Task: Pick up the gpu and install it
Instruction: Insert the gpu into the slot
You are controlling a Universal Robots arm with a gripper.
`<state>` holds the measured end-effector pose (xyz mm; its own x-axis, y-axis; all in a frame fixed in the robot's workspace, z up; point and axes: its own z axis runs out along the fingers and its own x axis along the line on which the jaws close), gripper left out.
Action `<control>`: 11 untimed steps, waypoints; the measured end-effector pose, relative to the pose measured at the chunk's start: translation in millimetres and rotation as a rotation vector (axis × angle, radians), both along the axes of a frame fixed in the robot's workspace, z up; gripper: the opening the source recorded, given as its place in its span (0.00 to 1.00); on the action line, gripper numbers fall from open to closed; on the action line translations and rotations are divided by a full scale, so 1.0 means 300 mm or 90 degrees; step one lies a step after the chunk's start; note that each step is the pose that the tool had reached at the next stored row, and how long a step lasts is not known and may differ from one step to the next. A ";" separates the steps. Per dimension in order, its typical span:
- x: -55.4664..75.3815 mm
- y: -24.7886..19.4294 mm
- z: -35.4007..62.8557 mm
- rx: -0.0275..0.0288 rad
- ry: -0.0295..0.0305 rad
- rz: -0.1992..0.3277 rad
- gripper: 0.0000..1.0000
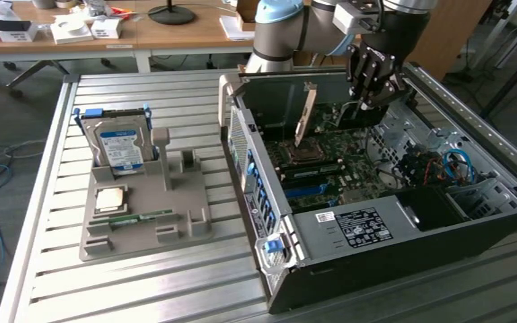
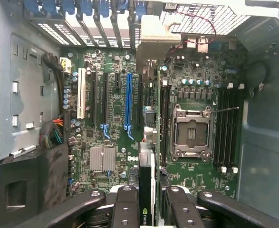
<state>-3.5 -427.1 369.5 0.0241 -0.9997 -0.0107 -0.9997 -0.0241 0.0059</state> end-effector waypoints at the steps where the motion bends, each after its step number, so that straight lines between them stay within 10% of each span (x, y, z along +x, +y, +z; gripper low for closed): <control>1: 0.000 0.000 0.000 0.0000 0.0000 0.000 0.26; 11: -0.014 0.000 -0.001 0.0000 0.0000 0.000 0.26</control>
<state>-7.6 -427.0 369.2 0.0240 -0.9997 -0.0107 -0.9997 -0.0240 0.0059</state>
